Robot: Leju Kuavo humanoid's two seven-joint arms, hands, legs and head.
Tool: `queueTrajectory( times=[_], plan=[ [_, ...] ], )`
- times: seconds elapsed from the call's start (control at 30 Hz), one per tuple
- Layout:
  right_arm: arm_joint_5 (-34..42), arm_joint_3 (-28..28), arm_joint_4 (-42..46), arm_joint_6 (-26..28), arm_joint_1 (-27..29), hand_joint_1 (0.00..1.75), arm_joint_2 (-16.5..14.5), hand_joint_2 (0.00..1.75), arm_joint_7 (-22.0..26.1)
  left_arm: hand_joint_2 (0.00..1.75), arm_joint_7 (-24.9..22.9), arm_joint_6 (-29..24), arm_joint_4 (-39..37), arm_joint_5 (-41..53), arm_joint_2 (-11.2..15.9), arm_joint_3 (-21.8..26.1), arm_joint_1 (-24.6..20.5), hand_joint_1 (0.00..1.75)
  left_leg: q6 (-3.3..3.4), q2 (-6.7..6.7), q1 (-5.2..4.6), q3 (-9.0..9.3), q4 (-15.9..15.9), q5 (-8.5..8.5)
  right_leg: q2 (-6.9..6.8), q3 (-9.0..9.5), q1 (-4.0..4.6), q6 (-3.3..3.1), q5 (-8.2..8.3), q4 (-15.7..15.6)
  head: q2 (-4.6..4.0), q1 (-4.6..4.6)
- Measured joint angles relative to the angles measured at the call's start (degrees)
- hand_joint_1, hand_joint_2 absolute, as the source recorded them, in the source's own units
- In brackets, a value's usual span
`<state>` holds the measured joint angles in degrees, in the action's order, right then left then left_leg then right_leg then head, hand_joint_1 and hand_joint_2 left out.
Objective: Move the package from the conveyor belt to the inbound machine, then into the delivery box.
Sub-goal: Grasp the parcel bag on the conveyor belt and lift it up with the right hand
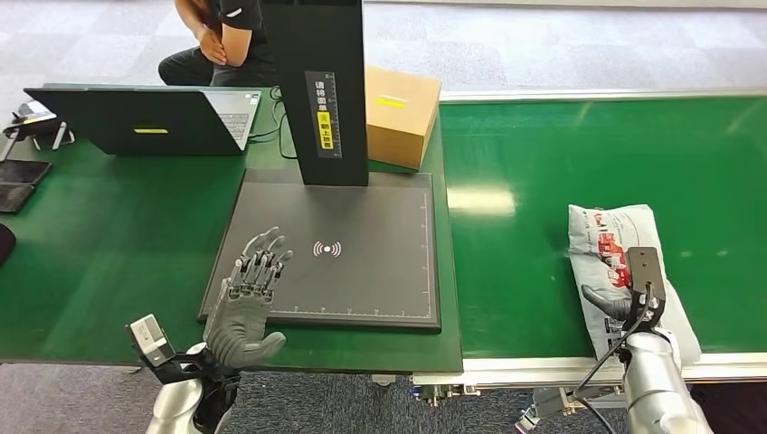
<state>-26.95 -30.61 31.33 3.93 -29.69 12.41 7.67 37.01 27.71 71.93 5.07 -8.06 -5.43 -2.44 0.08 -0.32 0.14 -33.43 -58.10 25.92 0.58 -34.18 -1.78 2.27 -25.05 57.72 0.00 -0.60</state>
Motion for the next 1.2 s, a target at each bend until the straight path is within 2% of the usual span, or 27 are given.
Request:
queueTrajectory(
  times=[0.3,0.43,0.53,0.7,0.73,0.83,0.9,1.2],
  plan=[
    [-9.99,4.82,-4.29,-5.57,-2.77,0.00,2.23,1.75,-9.23,1.75,0.09,0.38,-0.81,0.23,-0.09,0.24,-1.68,0.00,0.18,0.00,0.14,0.61,0.00,0.06,0.00,0.82,0.14,0.14,0.02,-0.42,0.00,0.02],
    [-15.62,8.54,-5.16,-3.68,-3.61,0.00,2.60,1.75,-12.44,1.75,0.05,0.10,-1.18,0.12,-0.09,0.43,-1.97,0.00,0.32,-0.02,0.16,0.74,0.00,0.06,-0.01,1.07,0.15,0.26,0.07,-0.55,0.00,0.02],
    [-18.03,10.78,-5.10,-2.22,-3.75,0.00,2.46,1.75,-12.67,1.75,-0.11,-0.11,-1.16,-0.03,-0.09,0.75,-1.70,0.00,0.39,-0.06,0.15,0.65,0.00,0.02,-0.05,1.08,0.14,0.35,0.14,-0.56,0.00,0.02],
    [-20.29,12.64,-3.36,-3.77,-3.45,0.00,2.01,1.75,-11.88,1.75,-0.62,-0.10,-1.10,-0.04,-0.09,1.45,-1.27,0.00,0.39,-0.02,0.14,0.62,0.00,0.03,0.00,1.02,0.13,0.36,0.16,-0.58,0.00,0.01],
    [-20.58,12.95,-2.86,-4.60,-3.29,0.36,1.96,1.75,-11.78,1.75,-0.67,-0.10,-1.11,-0.04,-0.09,1.48,-1.27,0.00,0.39,-0.02,0.14,0.62,0.00,0.03,0.01,1.01,0.13,0.36,0.16,-0.58,0.00,0.02],
    [-20.72,13.56,-1.19,-7.23,-2.77,1.66,1.79,1.75,-10.80,1.75,-0.68,-0.10,-1.11,-0.04,-0.09,1.55,-1.25,0.00,0.39,0.01,0.15,0.62,0.00,0.05,0.02,1.00,0.13,0.36,0.16,-0.59,0.00,0.02],
    [-20.65,13.90,-0.17,-8.14,-2.39,1.75,1.64,1.75,-9.78,1.75,-0.59,-0.11,-1.11,-0.04,-0.09,1.60,-1.17,0.00,0.39,0.06,0.15,0.62,0.01,0.05,0.04,0.99,0.14,0.35,0.17,-0.59,0.00,0.02],
    [-20.39,14.86,4.24,-8.36,-1.13,1.75,0.33,1.75,-8.13,1.75,-0.33,-0.30,-0.51,-0.01,-0.09,2.23,-0.09,0.00,0.34,0.29,0.20,0.66,0.03,0.07,0.22,0.93,0.21,0.27,0.21,-0.58,0.00,0.01]
  ],
)
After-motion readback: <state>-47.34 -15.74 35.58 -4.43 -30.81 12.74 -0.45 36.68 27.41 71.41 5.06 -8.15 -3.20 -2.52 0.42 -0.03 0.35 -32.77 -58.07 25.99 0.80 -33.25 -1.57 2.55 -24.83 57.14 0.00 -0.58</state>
